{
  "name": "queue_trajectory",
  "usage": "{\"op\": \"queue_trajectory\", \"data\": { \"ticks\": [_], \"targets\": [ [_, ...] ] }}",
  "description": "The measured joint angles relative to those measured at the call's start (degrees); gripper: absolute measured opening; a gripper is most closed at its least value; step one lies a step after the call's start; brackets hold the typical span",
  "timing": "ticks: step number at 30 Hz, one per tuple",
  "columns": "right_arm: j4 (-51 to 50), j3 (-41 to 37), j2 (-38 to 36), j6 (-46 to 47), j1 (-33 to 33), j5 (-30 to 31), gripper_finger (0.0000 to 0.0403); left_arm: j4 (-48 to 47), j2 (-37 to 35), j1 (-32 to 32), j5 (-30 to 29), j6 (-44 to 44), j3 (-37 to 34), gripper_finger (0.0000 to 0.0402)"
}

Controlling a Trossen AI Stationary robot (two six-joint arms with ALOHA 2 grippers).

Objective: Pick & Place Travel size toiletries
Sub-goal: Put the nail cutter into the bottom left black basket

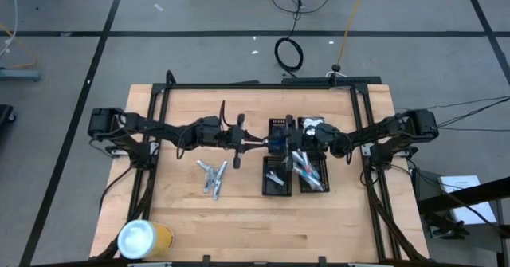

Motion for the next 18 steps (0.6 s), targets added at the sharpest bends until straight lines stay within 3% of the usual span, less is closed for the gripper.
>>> {"op": "queue_trajectory", "data": {
  "ticks": [5, 12, 18],
  "targets": [
    [-1.2, -0.2, 0.0, -1.7, 0.0, -0.1, 0.0045, 3.9, 3.9, 0.1, 1.9, -1.5, 0.4, 0.0021],
    [-2.4, 0.1, -0.1, -1.7, 0.1, 0.2, 0.0045, 3.5, 4.2, 0.0, -0.1, -2.3, 0.9, 0.0083],
    [-15.2, 0.1, -6.0, 2.7, 0.1, -3.9, 0.0045, -5.1, 3.7, 0.2, -0.6, -4.0, 0.9, 0.0118]
  ]
}}
